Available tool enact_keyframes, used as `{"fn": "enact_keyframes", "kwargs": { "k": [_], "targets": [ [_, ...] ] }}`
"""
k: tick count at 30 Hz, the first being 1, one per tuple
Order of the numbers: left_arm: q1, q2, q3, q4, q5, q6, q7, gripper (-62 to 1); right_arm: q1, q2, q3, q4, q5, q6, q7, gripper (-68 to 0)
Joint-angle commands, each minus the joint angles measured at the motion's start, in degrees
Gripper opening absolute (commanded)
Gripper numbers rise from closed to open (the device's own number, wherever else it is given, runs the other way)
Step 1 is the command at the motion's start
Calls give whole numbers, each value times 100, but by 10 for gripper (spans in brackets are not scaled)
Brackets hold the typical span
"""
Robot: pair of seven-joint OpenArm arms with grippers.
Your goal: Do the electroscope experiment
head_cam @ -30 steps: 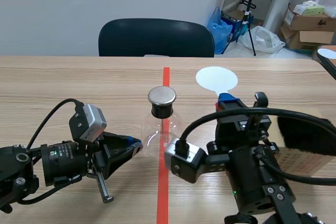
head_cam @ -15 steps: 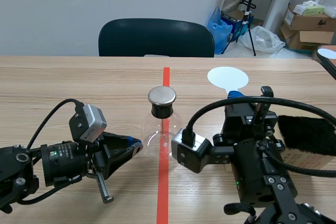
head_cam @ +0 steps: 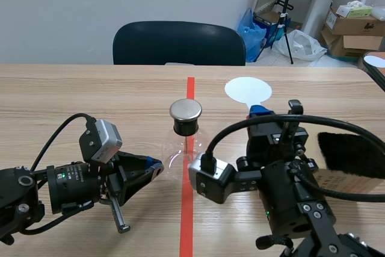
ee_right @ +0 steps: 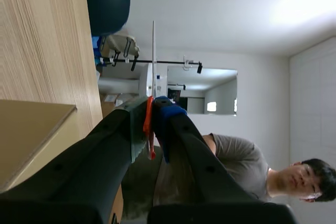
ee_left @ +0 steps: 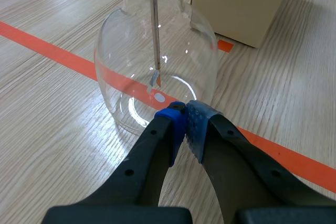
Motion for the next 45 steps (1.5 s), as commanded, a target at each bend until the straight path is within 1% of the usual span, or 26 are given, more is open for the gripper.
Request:
{"fn": "enact_keyframes", "kwargs": {
  "k": [1,13,16,19,45],
  "targets": [
    [0,-17,-48,111,-59,-11,-66,-581,101,61,52,22,-48,-61,118,-666],
    [0,-20,-48,111,-59,-11,-66,-581,101,61,52,22,-70,-61,1550,-667],
    [0,-20,-48,111,-59,-11,-66,-581,101,61,52,22,-70,-61,1834,-666],
    [0,-20,-48,111,-59,-11,-66,-581,101,61,52,22,-70,-61,2015,-667],
    [0,-20,-48,111,-59,-11,-70,-581,101,61,52,22,-70,-61,2076,-667]
  ]
}}
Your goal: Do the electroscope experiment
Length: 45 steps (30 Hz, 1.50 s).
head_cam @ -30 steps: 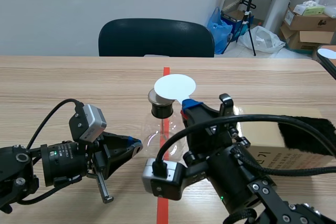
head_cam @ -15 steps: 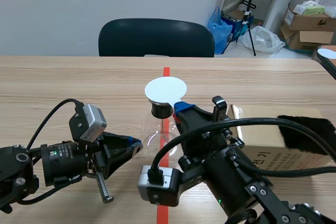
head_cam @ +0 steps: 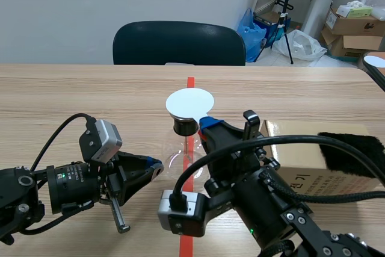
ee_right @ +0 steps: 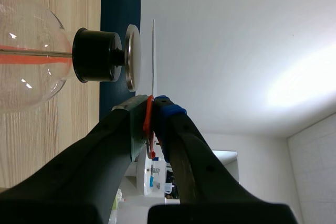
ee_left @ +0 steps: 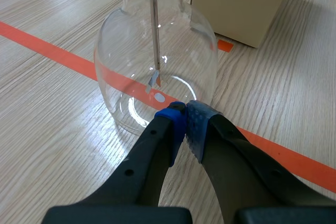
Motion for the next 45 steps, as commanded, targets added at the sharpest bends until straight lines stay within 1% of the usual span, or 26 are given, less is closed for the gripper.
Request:
{"fn": "enact_keyframes", "kwargs": {
  "k": [1,22,27,34,45],
  "targets": [
    [0,-20,-48,111,-59,-11,-70,-581,101,61,52,22,-44,-61,-4,-667],
    [0,-20,-48,111,-59,-11,-68,-581,101,61,52,22,-42,-61,-11,-666],
    [0,-20,-48,111,-59,-11,-68,-581,101,61,52,22,-42,-61,-164,-666],
    [0,-20,-48,111,-59,-11,-68,-581,101,61,52,22,-39,-61,-745,-666],
    [0,-20,-48,111,-59,-11,-68,-582,101,61,52,22,-39,-61,-2221,-667]
  ]
}}
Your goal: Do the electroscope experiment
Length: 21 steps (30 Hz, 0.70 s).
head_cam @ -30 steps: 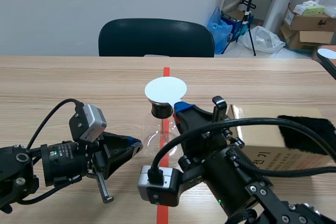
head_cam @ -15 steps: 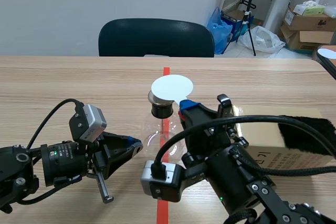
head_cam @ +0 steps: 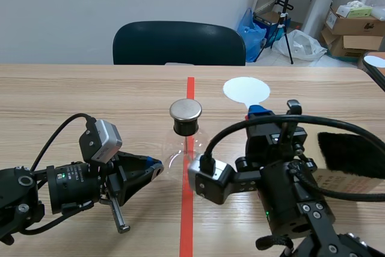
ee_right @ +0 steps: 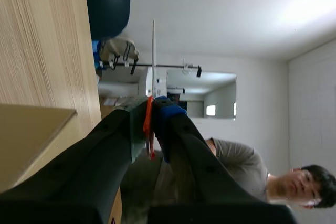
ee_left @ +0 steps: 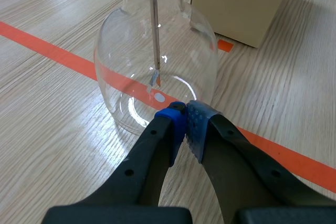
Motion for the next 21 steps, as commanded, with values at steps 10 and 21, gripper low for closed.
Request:
{"fn": "enact_keyframes", "kwargs": {
  "k": [10,21],
  "targets": [
    [0,-20,-48,111,-59,-11,-66,-581,98,61,52,22,-39,-61,-966,-666],
    [0,-20,-48,111,-59,-11,-66,-581,98,61,52,22,2,-61,-1012,-666]
  ]
}}
